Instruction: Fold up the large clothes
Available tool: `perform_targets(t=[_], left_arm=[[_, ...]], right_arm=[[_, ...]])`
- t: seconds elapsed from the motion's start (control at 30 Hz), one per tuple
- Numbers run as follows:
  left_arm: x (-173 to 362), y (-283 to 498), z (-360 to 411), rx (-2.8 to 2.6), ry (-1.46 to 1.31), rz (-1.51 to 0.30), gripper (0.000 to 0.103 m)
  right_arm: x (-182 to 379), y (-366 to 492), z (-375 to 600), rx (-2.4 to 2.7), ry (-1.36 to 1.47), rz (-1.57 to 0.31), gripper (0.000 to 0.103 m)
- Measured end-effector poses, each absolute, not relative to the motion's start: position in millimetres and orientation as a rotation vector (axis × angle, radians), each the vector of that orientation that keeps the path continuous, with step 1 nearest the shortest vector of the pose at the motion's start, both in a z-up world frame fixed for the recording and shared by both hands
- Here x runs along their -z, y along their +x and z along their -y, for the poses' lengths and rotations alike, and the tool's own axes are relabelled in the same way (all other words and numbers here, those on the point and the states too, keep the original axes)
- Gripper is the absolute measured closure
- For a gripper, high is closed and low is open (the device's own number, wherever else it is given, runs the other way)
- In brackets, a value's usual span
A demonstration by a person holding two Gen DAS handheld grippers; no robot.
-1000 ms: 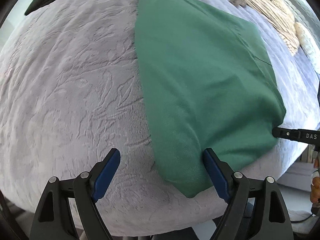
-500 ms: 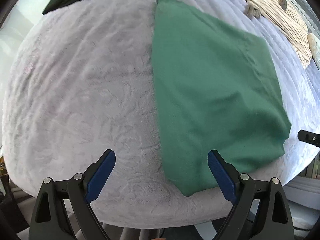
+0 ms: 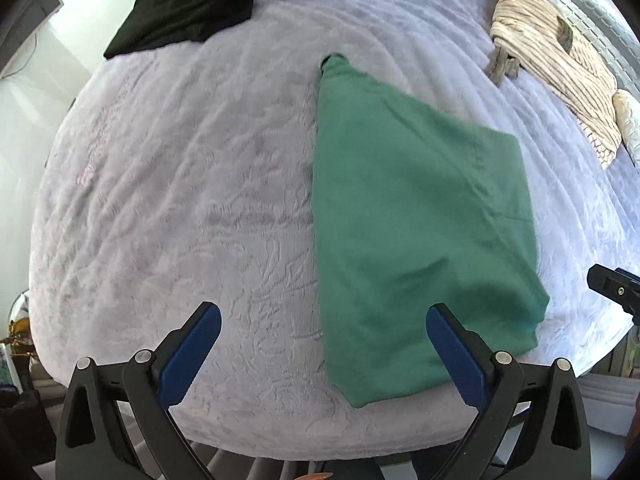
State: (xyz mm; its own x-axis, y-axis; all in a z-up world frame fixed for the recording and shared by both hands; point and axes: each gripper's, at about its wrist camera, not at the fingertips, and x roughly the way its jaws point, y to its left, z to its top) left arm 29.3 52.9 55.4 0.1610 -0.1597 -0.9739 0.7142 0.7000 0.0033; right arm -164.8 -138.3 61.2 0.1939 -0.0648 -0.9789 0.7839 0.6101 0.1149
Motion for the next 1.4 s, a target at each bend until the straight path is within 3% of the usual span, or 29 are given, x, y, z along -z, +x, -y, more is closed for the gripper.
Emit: perform_targets(t=[0.17, 0.2, 0.23, 1.4], left_arm=[[-66.4, 25.6, -48.9, 0.659, 0.534, -1.231, 0.0], [-67.4, 25.3, -48.1, 0.665, 0.535, -1.23, 0.0], [-68.8, 24.9, -47.6, 0.667, 0.536, -1.228, 0.0], [-84.0, 12.9, -40.2, 0.67, 0.542, -1.193, 0.0]], right_arm=[[-76.0, -159.0, 136.0, 0.714, 0.663, -1.202, 0.012], [-77.2, -158.2, 136.3, 0.722, 0.656, -1.202, 0.003], [-78.9, -158.1, 136.8, 0.73, 0.652, -1.202, 0.0], [-83.2, -145.9, 128.9, 0.685, 0.651, -1.226, 0.0]])
